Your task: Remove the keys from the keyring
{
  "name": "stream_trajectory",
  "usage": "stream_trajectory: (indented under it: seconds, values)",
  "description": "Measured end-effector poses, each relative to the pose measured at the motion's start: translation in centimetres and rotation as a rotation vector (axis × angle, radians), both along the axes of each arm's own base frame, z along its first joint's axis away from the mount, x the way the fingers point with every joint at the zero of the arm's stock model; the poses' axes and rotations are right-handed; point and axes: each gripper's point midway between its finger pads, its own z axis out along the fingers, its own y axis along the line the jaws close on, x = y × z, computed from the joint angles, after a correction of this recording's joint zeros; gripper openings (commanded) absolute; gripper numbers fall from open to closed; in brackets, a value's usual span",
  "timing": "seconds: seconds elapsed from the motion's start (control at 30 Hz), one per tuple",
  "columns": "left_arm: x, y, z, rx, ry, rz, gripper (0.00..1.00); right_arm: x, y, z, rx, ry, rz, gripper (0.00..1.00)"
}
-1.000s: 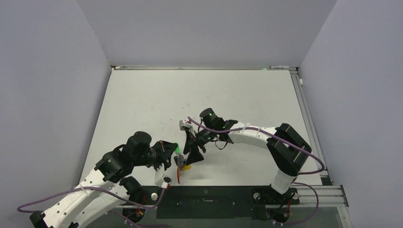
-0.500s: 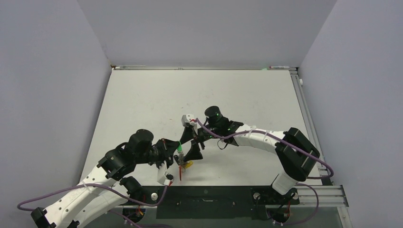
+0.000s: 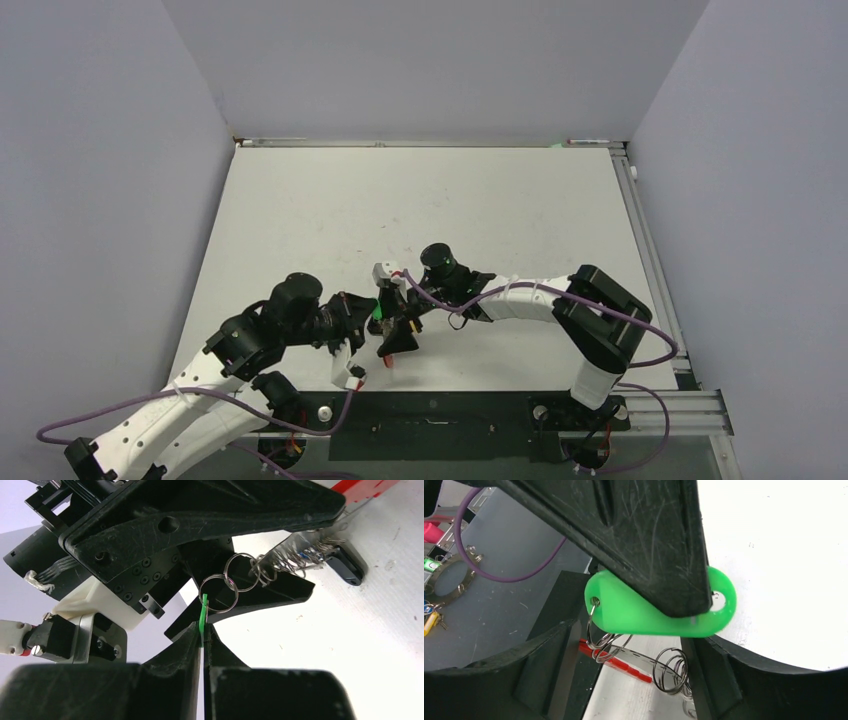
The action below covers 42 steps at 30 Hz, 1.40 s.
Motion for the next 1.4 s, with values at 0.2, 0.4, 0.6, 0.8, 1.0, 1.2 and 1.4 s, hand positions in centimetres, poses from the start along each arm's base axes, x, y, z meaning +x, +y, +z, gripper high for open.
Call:
stream_trajectory:
  seconds: [0.2,0.4,0.6,0.8,1.0,1.2,1.4]
  values:
    - [-0.1,0.3,-0.2,0.001,0.021,0.02,0.0,0.2,-0.3,-0.1,0.008,-0.013,0.0,0.72]
    - [-0.1,0.5,0.1,-0.01,0.012,0.028,0.0,-0.2,-0.7,0.2,0.002,0.016,0.02,0.8]
    - [-0.1,0.5,0.0,-0.009,0.018,0.035,0.0,-0.6,-1.6,0.3,-0.022,0.036,0.044,0.82]
    - [-0.1,0.5,0.1,-0.012,0.019,0.036,0.0,-1.0,-2.3,0.9,-0.035,0.051,0.07,0.88]
    - [0.0,0.3,0.4,-0.021,0.007,0.028,0.0,-1.5,-1.8,1.9,-0.027,0.055,0.099,0.88]
    - [0.1,0.2,0.2,-0.014,0.012,0.026,0.0,-2.3,-1.7,2.4,-0.021,0.067,0.132,0.85]
    - [0.2,0.2,0.3,-0.017,0.009,0.027,0.0,-2.3,-1.8,2.2,-0.027,0.068,0.131,0.76]
